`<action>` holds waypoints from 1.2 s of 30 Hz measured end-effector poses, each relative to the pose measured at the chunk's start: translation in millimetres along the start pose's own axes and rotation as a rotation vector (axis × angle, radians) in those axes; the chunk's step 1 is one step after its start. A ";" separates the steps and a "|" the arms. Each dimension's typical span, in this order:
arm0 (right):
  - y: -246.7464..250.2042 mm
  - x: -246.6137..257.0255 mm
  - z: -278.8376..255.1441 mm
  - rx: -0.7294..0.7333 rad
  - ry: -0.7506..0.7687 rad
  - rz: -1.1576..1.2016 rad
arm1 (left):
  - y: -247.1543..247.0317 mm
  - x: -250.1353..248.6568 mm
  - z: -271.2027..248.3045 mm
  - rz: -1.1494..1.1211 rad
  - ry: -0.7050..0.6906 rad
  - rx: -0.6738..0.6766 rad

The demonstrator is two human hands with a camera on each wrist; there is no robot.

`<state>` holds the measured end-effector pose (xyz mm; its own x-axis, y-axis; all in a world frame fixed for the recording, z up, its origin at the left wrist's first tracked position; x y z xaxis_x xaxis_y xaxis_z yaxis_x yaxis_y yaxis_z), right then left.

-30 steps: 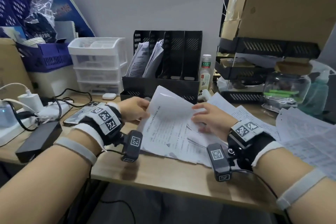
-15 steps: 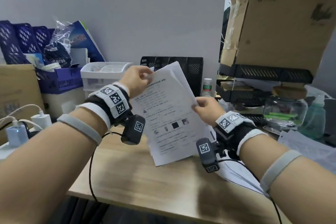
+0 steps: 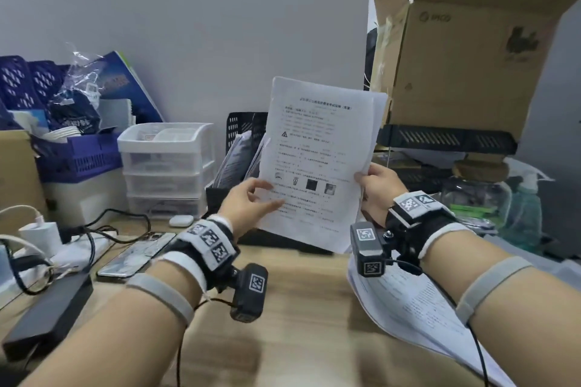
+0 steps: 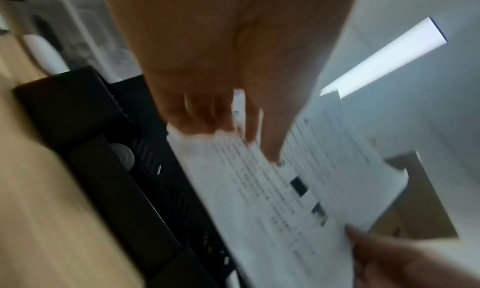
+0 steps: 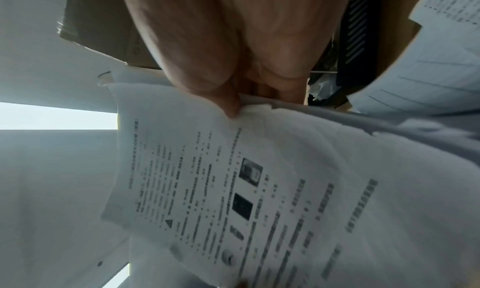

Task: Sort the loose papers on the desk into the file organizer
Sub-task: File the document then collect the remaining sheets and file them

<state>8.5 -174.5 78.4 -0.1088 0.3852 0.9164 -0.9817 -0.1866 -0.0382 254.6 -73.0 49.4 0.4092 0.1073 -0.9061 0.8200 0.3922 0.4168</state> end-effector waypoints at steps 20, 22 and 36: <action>-60.6 90.2 -3.3 0.395 0.021 -0.284 | -13.6 -37.7 0.3 0.115 -0.189 -0.333; -73.4 104.4 -2.5 0.420 -0.004 -0.276 | -27.7 -53.5 -12.3 0.288 -0.332 -0.390; -87.9 110.1 88.5 0.176 0.148 -0.319 | -37.6 -17.1 78.6 0.275 -0.175 0.009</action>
<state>96.7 -195.6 217.9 0.1632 0.5725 0.8035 -0.9297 -0.1834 0.3195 248.3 -161.3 55.0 0.6776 0.0491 -0.7338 0.6725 0.3623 0.6453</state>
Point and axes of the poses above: each hand's wrist, its own z-axis towards the middle knuckle, its own y-axis out of the back of the hand, x = y × z, the point moved 4 cm from there along z, towards the middle knuckle, and after that the axes turned 13 degrees about y, right-handed, at the moved point
